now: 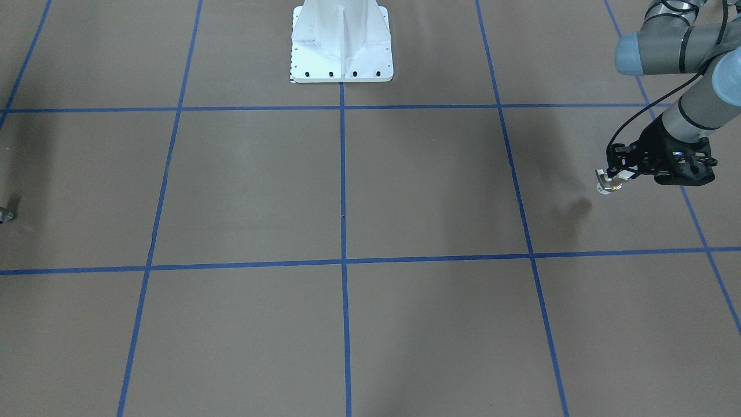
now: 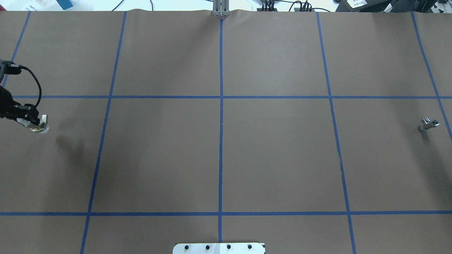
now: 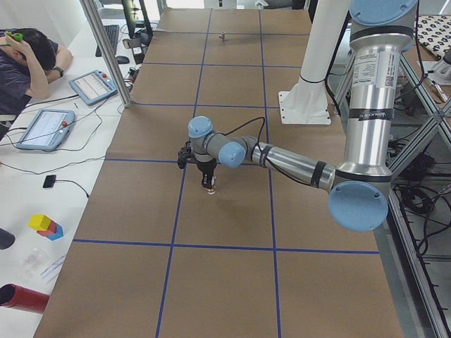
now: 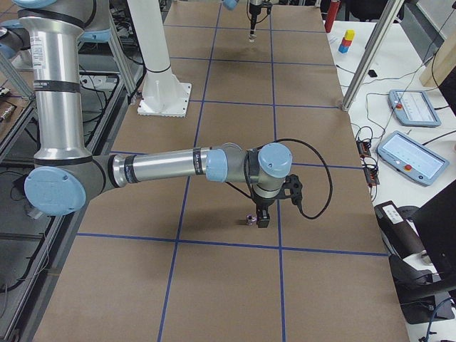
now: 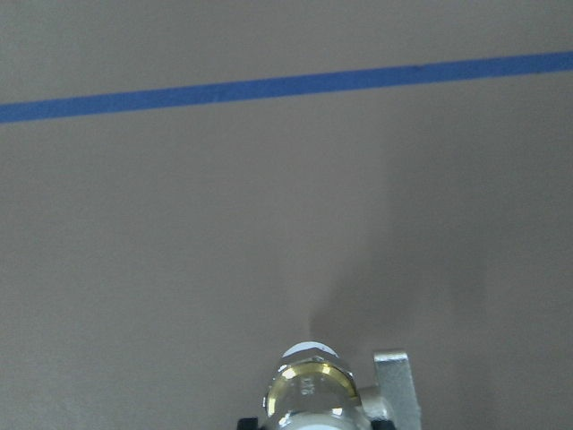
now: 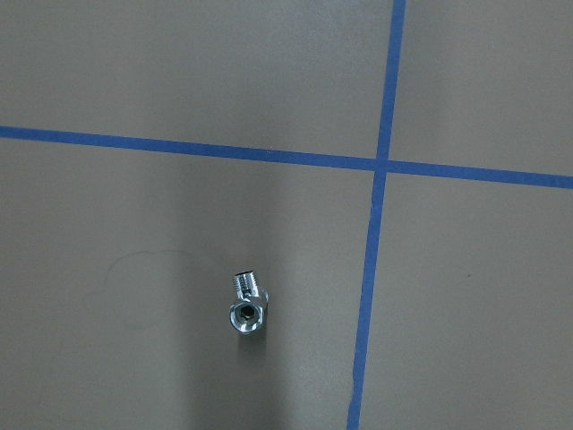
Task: Assemble PPR valve and pipe with both arms
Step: 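Lift the valve with the left gripper and carry it to the table centre, then set the valve upright at the centre, open the left gripper and withdraw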
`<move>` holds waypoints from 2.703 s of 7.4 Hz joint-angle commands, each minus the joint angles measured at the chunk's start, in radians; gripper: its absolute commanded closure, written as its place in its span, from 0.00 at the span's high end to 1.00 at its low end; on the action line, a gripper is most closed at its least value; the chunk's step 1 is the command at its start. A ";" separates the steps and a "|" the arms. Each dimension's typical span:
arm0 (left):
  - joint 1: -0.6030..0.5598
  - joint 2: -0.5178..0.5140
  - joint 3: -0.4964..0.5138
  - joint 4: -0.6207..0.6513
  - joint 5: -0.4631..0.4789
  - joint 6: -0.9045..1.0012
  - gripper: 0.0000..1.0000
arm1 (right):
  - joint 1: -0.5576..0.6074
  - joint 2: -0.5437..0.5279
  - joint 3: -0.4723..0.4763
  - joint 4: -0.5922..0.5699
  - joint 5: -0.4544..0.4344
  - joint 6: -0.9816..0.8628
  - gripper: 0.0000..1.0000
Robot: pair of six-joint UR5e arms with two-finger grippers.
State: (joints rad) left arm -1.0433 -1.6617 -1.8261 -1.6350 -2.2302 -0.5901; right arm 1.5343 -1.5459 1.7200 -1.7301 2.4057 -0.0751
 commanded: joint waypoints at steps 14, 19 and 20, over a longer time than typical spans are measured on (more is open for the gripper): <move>0.425 -0.946 0.631 0.048 0.138 -0.501 0.00 | 0.001 0.015 -0.014 0.001 0.007 0.003 0.99; 0.434 -0.940 0.634 0.031 0.138 -0.498 0.87 | 0.000 0.015 -0.022 0.001 0.007 0.001 0.99; 0.445 -0.934 0.634 -0.006 0.142 -0.499 0.99 | 0.000 0.021 -0.023 0.001 0.007 0.003 0.99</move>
State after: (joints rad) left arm -0.6075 -2.6021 -1.1920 -1.6079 -2.0913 -1.0890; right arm 1.5346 -1.5292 1.6987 -1.7288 2.4130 -0.0727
